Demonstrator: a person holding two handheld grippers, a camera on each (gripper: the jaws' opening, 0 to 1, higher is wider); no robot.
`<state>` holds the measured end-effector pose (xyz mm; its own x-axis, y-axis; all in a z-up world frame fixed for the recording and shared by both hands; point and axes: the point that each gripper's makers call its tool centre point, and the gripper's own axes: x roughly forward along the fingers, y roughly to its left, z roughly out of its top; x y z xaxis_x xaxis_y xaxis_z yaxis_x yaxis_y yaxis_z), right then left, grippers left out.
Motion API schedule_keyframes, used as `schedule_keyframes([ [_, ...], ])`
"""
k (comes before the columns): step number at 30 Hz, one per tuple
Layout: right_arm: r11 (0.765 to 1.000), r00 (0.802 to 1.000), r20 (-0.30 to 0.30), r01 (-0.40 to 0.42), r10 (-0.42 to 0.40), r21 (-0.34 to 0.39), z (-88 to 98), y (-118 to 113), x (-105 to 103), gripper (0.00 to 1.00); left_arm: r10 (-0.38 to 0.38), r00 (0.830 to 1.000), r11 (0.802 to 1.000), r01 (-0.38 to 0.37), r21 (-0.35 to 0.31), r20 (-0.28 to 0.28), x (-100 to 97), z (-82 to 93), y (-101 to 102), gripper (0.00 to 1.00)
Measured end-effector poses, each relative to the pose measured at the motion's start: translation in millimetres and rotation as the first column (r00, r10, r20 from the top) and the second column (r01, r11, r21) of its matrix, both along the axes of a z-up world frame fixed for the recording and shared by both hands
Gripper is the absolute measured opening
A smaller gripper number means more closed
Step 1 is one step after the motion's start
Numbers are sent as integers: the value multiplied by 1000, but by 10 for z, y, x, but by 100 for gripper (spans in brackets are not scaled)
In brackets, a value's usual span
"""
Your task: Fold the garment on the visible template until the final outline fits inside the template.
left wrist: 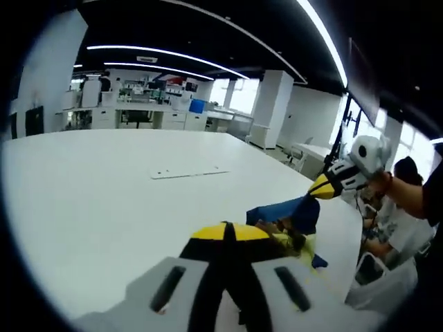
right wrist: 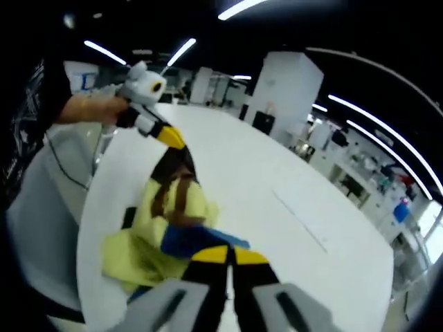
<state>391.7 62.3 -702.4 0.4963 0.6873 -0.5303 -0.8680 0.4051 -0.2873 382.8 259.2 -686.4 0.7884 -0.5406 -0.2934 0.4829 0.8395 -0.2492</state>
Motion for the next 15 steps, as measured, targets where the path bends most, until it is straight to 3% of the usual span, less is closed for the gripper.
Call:
schedule_keyframes([
  [7,996,996,24,89,-89,-6,16,-204,322,0,70,997,997,-69,-36,28,318,105,71,0],
  [15,977,978,-9,210,-210,45,-30,-375,700,0,168,986,984,-167,-66,4,699,6,291,0],
])
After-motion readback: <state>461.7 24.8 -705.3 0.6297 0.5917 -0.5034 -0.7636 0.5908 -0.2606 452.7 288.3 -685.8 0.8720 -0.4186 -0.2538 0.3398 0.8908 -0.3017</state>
